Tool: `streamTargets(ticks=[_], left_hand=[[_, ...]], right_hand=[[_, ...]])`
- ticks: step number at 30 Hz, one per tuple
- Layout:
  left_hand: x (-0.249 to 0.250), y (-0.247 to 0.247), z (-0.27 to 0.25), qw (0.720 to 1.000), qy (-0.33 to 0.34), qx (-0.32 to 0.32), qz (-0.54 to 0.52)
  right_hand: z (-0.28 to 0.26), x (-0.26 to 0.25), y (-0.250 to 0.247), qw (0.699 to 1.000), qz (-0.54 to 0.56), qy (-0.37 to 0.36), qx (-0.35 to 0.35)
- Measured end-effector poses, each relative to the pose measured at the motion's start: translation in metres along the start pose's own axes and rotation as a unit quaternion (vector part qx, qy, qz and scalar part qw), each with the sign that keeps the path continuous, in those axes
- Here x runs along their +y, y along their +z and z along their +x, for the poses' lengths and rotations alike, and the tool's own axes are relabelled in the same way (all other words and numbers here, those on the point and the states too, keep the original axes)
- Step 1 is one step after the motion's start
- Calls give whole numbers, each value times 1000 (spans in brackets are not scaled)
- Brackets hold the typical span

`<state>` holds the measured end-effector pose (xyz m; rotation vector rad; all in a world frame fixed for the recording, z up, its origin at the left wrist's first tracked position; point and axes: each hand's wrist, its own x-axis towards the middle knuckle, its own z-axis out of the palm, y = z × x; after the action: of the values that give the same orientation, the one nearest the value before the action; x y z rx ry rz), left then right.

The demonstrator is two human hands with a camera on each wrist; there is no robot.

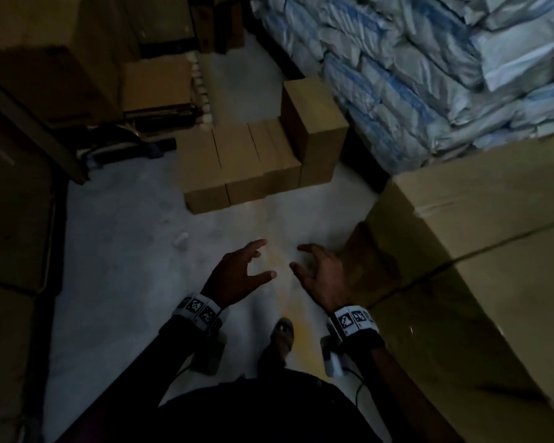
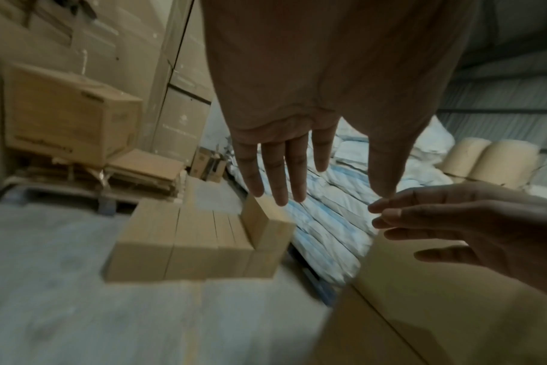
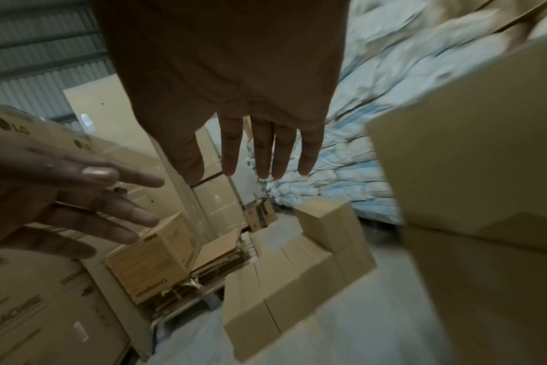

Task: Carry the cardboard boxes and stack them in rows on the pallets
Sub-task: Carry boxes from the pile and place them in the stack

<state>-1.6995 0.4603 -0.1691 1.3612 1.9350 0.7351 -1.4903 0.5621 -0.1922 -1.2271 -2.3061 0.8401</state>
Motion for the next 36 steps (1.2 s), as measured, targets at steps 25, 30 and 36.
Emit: streamTargets(ticks=[25,30,36], left_hand=[[49,-139,679,996,17,-79,-48],[63,-136,786,993,-2,-113,-20],[61,-86,867,983,-60,-170,-19]], right_hand=[[654,108,-65,991,23,127,47],[739,151,-87,984,33,157,75],[807,233,-89,974,45,217,38]])
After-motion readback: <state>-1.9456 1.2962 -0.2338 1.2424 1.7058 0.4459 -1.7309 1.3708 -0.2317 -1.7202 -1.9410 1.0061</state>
